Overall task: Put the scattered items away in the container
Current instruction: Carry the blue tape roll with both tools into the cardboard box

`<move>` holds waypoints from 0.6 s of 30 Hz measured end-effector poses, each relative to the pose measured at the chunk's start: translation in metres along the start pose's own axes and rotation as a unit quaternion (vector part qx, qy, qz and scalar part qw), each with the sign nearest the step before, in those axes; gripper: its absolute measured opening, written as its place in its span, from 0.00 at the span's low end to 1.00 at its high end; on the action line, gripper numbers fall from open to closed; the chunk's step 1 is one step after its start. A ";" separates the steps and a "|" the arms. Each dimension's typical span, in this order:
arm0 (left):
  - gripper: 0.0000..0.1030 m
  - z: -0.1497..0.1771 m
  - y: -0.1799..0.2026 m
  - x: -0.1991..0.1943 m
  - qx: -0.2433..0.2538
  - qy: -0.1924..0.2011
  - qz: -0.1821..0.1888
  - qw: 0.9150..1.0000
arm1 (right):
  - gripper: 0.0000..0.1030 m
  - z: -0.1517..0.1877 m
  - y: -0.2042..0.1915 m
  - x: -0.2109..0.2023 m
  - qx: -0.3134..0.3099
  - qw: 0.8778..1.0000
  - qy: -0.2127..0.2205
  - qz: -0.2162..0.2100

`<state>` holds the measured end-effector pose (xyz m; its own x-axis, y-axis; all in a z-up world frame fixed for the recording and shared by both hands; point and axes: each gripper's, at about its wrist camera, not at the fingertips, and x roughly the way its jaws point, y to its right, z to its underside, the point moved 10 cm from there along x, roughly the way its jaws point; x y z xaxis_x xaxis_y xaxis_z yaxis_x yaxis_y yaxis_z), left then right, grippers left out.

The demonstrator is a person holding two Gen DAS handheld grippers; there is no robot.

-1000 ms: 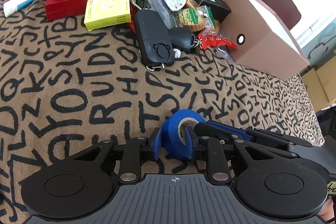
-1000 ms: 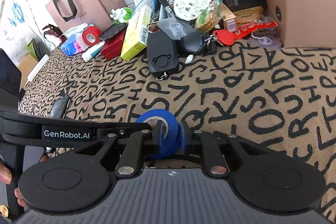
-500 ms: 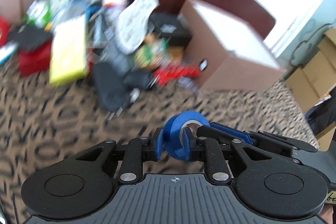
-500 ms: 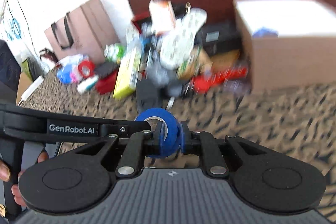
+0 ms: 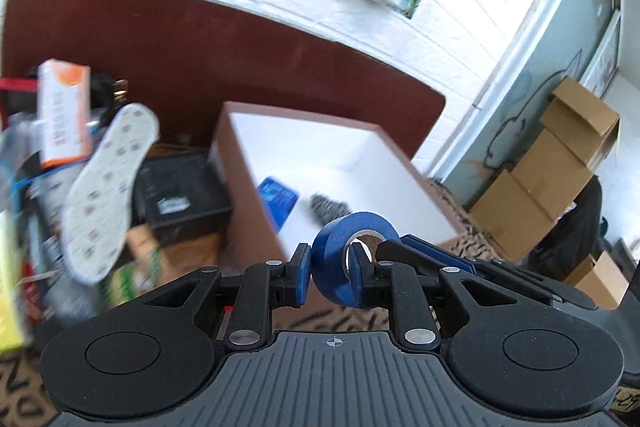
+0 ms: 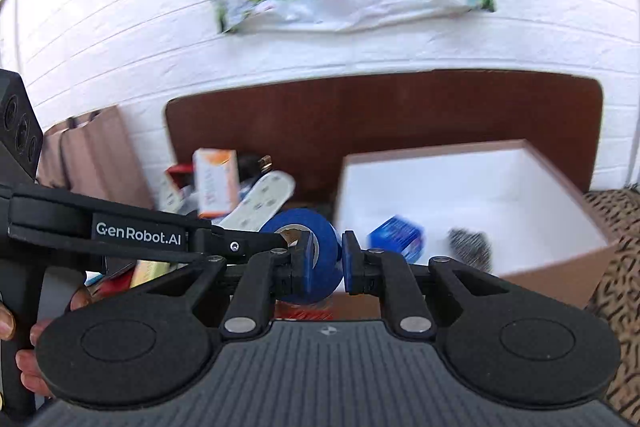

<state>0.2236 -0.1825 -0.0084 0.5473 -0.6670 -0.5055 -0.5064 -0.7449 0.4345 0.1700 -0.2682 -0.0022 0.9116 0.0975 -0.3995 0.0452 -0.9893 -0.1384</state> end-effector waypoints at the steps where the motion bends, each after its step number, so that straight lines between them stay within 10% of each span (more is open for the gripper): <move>1: 0.32 -0.005 0.002 0.010 0.001 -0.001 0.004 1.000 | 0.16 -0.003 0.007 0.004 0.001 1.000 0.002 0.005; 18: 0.32 -0.004 -0.007 0.149 0.015 -0.079 0.000 0.997 | 0.17 0.026 0.102 0.086 0.067 0.996 -0.060 0.027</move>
<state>0.3113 -0.2767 -0.0840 0.4367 -0.6540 -0.6177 -0.5274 -0.7424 0.4132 0.2422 -0.3576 -0.0736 0.8551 0.0646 -0.5144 -0.0656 -0.9708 -0.2309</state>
